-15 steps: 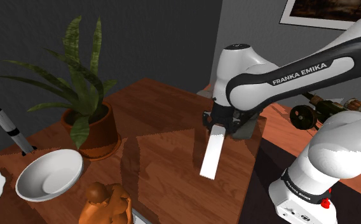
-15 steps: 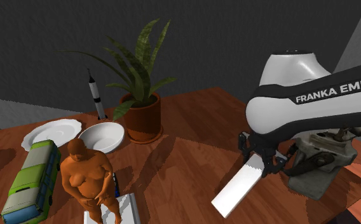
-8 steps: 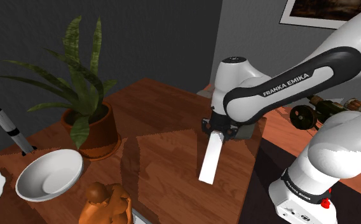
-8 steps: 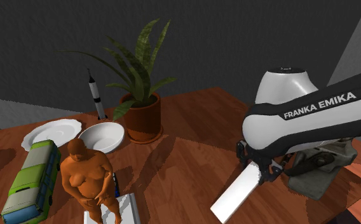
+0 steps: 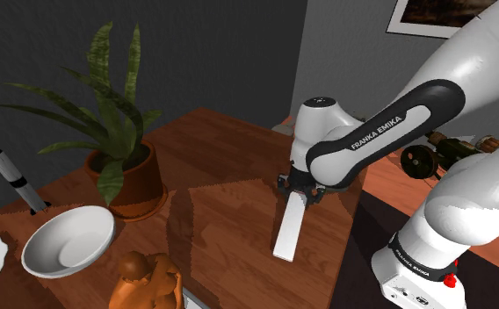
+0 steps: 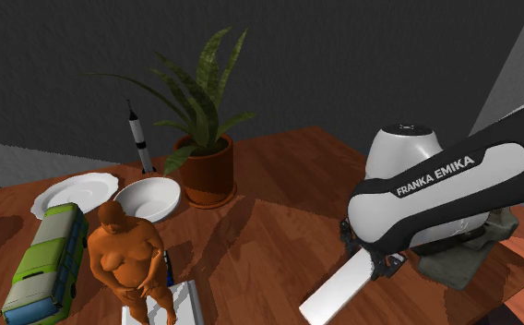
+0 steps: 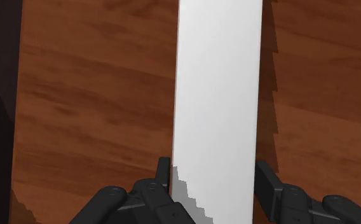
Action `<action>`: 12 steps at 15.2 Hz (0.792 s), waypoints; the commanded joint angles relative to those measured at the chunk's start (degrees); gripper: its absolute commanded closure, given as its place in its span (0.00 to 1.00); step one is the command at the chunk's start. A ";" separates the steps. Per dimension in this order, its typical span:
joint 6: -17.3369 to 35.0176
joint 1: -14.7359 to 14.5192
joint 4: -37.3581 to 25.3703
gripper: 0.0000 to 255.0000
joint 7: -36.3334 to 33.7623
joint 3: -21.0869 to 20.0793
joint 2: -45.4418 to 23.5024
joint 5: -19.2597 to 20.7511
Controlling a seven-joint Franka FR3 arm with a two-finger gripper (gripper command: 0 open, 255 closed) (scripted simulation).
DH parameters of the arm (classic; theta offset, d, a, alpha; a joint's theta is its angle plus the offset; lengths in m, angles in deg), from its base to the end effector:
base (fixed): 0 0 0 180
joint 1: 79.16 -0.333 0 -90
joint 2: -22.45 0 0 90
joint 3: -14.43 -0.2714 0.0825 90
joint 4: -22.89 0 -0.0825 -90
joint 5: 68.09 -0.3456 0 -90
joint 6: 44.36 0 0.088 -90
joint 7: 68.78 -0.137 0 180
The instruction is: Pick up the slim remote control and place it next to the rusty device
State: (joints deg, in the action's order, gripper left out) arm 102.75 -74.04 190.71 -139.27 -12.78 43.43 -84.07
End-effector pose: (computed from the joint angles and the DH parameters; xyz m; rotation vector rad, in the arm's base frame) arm 0.3085 0.0964 0.2245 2.6523 -1.6452 0.0036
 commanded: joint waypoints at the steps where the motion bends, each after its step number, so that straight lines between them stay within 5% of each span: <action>1: 2.58 0.55 0.16 1.00 -0.48 -0.69 -2.43 0.47; 5: 7.53 2.01 0.50 1.00 -1.70 -1.96 -7.11 2.07; 12: 7.53 2.00 0.50 1.00 -1.71 -1.94 -7.12 2.08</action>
State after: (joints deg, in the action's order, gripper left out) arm 110.27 -72.04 191.21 -140.98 -14.71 36.34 -81.99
